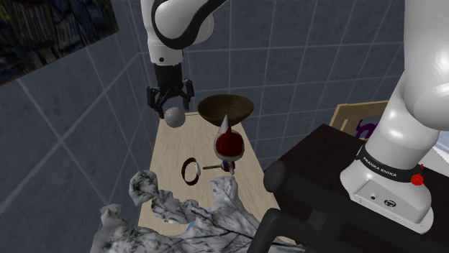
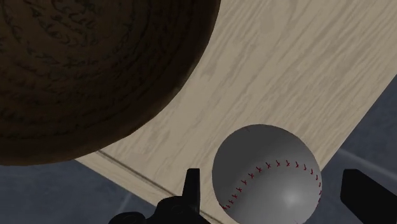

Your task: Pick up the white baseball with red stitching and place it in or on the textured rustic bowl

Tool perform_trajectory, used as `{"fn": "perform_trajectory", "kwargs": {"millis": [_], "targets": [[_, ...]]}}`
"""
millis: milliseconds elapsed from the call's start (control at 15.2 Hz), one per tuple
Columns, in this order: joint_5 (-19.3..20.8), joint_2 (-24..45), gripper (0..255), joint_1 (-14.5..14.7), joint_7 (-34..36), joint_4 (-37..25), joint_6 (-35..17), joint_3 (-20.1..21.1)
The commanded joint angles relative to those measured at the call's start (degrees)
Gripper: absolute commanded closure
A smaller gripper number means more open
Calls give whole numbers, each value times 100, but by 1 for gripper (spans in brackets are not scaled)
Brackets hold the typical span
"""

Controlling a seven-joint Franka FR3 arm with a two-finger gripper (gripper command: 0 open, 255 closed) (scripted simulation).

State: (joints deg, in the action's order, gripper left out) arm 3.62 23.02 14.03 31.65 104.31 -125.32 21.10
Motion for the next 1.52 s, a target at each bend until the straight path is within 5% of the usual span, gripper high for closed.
{"fn": "perform_trajectory", "kwargs": {"millis": [0,462,528,1452], "targets": [[25,74,0,9,26,54,-104,-21],[26,75,0,7,27,54,-104,-19],[25,73,255,7,26,54,-103,-19],[-51,-122,255,-24,-1,-74,211,21]]}}
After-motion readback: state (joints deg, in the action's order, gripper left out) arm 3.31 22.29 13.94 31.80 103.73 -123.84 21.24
